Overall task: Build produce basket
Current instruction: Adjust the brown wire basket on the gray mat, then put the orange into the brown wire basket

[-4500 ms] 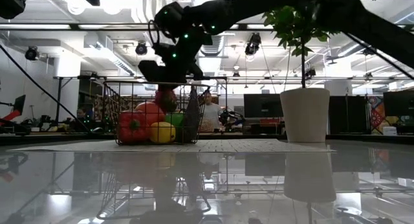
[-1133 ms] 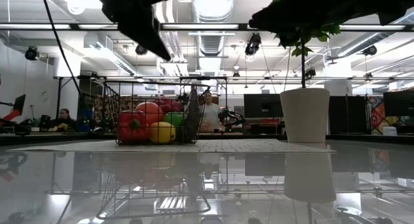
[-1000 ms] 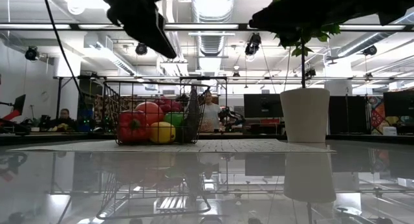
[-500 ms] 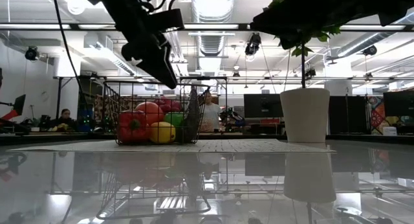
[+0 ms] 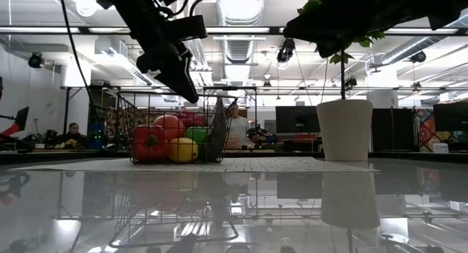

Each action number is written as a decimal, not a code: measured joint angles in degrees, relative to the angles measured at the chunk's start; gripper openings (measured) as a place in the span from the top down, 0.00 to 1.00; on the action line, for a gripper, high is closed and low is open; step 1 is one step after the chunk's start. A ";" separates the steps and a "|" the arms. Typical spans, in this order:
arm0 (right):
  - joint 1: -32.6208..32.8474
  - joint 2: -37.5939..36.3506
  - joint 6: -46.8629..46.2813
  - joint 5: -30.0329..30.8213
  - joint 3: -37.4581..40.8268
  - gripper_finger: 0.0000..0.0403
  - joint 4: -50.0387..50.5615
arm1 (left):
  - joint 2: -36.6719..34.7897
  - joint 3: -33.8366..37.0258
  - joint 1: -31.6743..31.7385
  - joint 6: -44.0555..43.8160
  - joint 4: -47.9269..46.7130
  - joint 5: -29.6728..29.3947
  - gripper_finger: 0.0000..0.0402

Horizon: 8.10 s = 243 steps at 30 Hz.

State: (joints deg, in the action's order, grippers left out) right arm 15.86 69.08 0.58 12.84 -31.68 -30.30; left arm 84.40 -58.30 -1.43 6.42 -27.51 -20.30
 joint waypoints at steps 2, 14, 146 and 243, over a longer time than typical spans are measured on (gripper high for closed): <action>0.00 0.00 -0.04 0.00 0.00 0.85 0.00 | 0.00 0.19 0.00 0.00 0.02 -0.11 0.91; 0.00 0.00 -0.76 0.00 0.00 0.85 0.00 | -0.84 0.37 -0.14 -0.02 -1.94 1.27 0.99; 24.23 12.87 -84.02 -23.36 -21.97 0.32 92.20 | -16.09 0.81 -12.92 5.92 6.64 12.44 0.81; -16.28 54.44 -5.05 6.39 -89.07 0.20 78.60 | -42.45 26.84 -12.90 13.99 39.06 -2.75 0.81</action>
State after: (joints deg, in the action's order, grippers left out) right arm -0.43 123.52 -4.47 19.23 -120.75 48.30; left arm 41.95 -31.46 -14.33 20.40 11.55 -23.05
